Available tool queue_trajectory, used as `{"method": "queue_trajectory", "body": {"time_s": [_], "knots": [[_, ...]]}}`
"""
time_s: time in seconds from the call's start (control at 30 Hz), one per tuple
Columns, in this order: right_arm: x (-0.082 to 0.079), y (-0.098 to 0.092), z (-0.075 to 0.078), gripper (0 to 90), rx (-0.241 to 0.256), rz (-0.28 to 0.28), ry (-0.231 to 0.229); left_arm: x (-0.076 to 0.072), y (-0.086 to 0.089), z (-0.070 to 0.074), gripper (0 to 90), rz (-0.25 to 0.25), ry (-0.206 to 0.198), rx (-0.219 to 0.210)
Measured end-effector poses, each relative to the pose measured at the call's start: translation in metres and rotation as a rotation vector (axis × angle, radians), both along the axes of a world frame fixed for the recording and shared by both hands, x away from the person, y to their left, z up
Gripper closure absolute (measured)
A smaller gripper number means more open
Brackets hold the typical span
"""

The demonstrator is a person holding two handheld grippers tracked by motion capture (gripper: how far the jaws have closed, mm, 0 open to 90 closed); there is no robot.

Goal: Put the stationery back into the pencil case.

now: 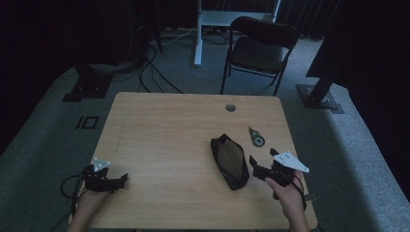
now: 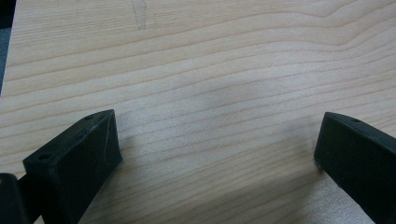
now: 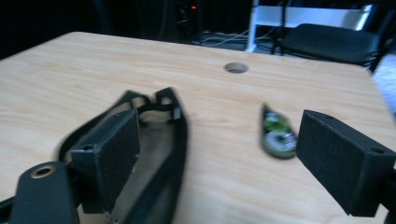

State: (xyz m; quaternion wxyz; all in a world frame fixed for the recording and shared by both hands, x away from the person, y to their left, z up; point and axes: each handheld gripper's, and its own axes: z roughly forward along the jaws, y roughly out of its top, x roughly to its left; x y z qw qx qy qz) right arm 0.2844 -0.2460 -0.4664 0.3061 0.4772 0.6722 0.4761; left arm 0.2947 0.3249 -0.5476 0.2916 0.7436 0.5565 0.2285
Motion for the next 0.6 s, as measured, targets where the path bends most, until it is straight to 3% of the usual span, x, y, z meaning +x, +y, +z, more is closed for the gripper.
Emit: {"method": "queue_trajectory", "body": {"time_s": [0.3, 0.5, 0.6], "knots": [[0.037, -0.013, -0.004, 13.4, 0.004, -0.036, 0.024, 0.0, 0.0, 0.0, 0.4, 0.001, 0.001, -0.001], [0.053, -0.017, -0.011, 13.4, 0.009, -0.049, 0.041, 0.0, 0.0, 0.0, 0.4, 0.002, 0.0, -0.002], [0.066, -0.02, -0.018, 13.4, -0.034, -0.082, 0.047, 0.0, 0.0, 0.0, 0.4, 0.002, 0.0, -0.001]]}}
